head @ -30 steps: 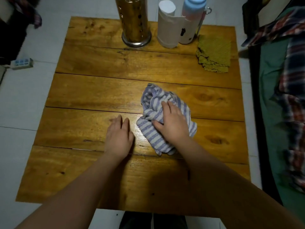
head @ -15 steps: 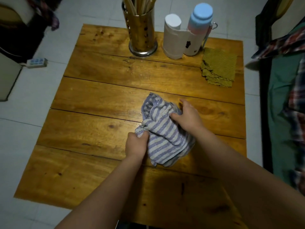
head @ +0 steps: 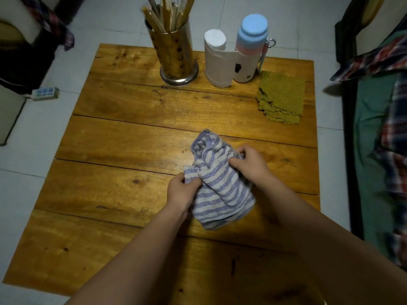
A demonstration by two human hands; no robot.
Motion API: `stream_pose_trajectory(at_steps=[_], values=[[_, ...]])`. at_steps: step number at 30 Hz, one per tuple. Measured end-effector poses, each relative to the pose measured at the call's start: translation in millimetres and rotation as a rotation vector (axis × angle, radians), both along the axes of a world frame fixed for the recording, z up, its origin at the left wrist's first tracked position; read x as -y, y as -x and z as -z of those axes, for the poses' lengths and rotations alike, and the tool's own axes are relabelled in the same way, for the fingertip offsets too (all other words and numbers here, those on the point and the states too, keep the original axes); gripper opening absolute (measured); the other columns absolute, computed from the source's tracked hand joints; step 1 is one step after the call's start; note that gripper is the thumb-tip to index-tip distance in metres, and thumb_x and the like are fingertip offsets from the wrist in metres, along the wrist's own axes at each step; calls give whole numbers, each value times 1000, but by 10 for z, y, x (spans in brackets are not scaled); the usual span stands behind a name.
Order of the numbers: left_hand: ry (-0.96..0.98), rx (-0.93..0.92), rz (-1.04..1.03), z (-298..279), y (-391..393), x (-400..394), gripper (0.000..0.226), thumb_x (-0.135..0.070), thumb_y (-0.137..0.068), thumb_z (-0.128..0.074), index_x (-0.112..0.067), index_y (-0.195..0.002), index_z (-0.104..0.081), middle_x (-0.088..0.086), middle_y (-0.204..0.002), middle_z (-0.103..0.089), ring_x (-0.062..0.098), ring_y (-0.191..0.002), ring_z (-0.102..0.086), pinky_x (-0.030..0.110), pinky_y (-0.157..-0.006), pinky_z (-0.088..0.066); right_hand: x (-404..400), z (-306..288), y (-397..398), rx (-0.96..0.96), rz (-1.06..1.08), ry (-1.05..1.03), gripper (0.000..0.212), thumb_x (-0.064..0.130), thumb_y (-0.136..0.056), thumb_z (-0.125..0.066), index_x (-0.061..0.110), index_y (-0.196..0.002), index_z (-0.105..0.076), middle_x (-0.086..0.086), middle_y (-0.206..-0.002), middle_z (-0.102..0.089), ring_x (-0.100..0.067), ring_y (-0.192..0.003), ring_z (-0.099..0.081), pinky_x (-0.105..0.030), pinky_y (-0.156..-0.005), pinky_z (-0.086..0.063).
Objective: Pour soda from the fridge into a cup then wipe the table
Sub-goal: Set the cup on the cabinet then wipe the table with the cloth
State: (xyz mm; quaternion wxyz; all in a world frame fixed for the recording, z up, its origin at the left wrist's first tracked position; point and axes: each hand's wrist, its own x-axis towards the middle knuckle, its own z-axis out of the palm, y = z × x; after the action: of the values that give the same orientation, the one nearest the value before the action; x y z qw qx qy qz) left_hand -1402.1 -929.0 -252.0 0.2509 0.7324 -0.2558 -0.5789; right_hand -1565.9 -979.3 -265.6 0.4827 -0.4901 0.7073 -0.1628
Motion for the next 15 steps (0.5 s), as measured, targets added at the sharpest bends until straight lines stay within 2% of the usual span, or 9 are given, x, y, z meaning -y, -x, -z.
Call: stream_pose_trajectory(at_steps=[2,6,8,11,13,15], values=[[41,-76,5,-49,86,61,12,-13,-90,-57,-14,-102,-54,5,-87,-63,15,-66,-60,22,-49,-46,8,-23,101,84,88,0,16,18,-86,-59,12,-91,-44,0,-80,-53,-19,-75,-53,-29,-57,-37],[76,-150,22,-104,307,243,24,-17,-90,-57,-18,-114,-52,8,-103,-67,20,-79,-65,27,-58,-50,35,-122,338,172,195,44,15,17,-88,-56,12,-92,-43,1,-78,-53,-12,-66,-51,-27,-54,-37],[111,-151,37,-137,424,367,24,-17,-91,-56,-19,-115,-52,7,-101,-67,18,-77,-65,25,-55,-49,68,-177,486,219,269,95,13,15,-88,-56,12,-93,-45,2,-76,-54,-9,-63,-51,-23,-52,-38],[175,-144,34,-187,607,604,22,-14,-90,-56,-15,-113,-53,7,-95,-67,16,-71,-64,21,-50,-50,177,-239,748,243,405,193,10,10,-87,-56,11,-90,-47,5,-71,-52,-3,-59,-51,-9,-46,-38],[211,-153,28,-234,738,800,20,-13,-90,-56,-14,-110,-53,5,-86,-66,14,-65,-62,17,-45,-49,275,-249,911,275,513,250,14,7,-86,-57,15,-83,-47,5,-69,-52,4,-52,-51,-7,-45,-37],[236,-161,28,-280,887,1027,20,-13,-89,-57,-14,-108,-53,4,-83,-65,14,-64,-62,17,-45,-49,381,-232,1065,291,607,279,18,7,-85,-57,19,-78,-46,4,-68,-53,4,-51,-51,-8,-47,-39]])
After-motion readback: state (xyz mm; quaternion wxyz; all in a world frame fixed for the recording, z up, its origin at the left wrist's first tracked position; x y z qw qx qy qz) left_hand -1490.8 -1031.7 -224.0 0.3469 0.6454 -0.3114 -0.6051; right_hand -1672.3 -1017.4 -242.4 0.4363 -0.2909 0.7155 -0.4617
